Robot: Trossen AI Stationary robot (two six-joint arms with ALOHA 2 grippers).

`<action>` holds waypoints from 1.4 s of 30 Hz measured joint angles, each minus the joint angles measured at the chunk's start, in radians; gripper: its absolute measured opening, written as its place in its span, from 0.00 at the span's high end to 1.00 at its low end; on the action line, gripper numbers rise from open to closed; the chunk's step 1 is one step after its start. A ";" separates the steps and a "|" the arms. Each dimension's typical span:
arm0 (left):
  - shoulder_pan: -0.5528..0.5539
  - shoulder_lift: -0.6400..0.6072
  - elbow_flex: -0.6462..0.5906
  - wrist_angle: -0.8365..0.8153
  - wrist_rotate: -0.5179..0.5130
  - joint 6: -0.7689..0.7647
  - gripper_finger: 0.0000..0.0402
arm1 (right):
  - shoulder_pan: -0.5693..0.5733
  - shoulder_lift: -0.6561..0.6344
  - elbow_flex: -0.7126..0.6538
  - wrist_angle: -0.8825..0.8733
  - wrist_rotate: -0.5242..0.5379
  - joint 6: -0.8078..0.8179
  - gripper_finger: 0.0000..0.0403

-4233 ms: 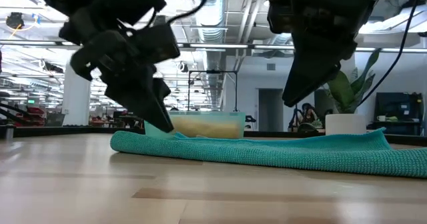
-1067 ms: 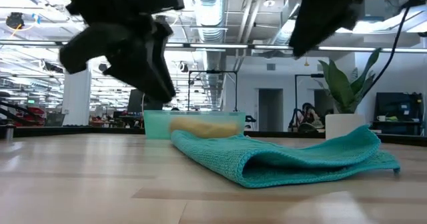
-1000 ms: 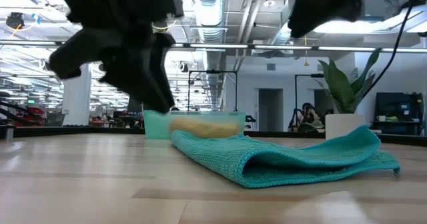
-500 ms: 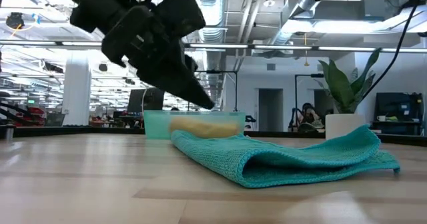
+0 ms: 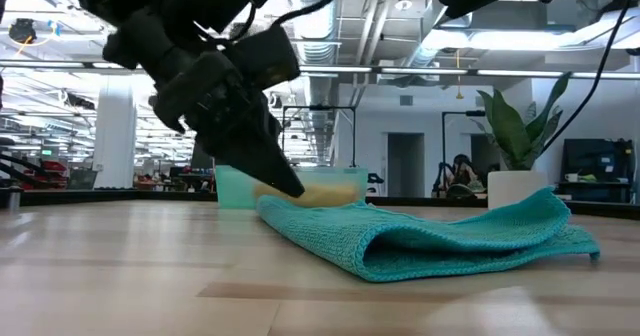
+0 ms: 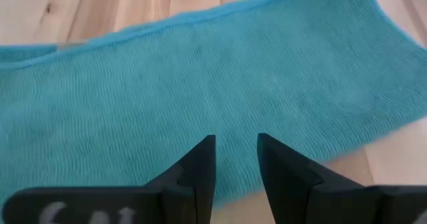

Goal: Roll microfiber towels into tight, uniform cylinder then place into a basket
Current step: Roll the blue microfiber towel

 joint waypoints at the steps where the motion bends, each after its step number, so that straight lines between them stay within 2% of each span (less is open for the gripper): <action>1: 0.003 0.018 0.000 0.032 0.001 0.000 0.74 | 0.000 0.000 0.000 0.000 0.000 0.000 0.70; 4: 0.011 0.067 0.004 0.071 0.011 0.024 0.74 | -0.003 0.000 -0.007 0.003 -0.001 0.000 0.70; 13: 0.054 0.087 0.049 -0.061 0.018 0.029 0.74 | -0.004 0.000 -0.009 0.000 -0.001 -0.001 0.70; 19: 0.059 0.087 0.048 -0.073 -0.148 0.105 0.74 | -0.004 0.000 -0.009 0.000 -0.001 -0.001 0.70; 29: 0.017 0.084 0.051 -0.203 -0.197 0.307 0.74 | -0.005 0.000 -0.009 0.000 -0.001 -0.001 0.70; 35: -0.055 0.088 0.068 -0.255 -0.351 0.407 0.74 | -0.005 0.000 -0.009 0.000 -0.001 -0.001 0.70; 42: -0.153 0.096 0.210 -0.518 -0.454 0.406 0.74 | -0.010 0.000 -0.009 0.000 -0.001 -0.001 0.70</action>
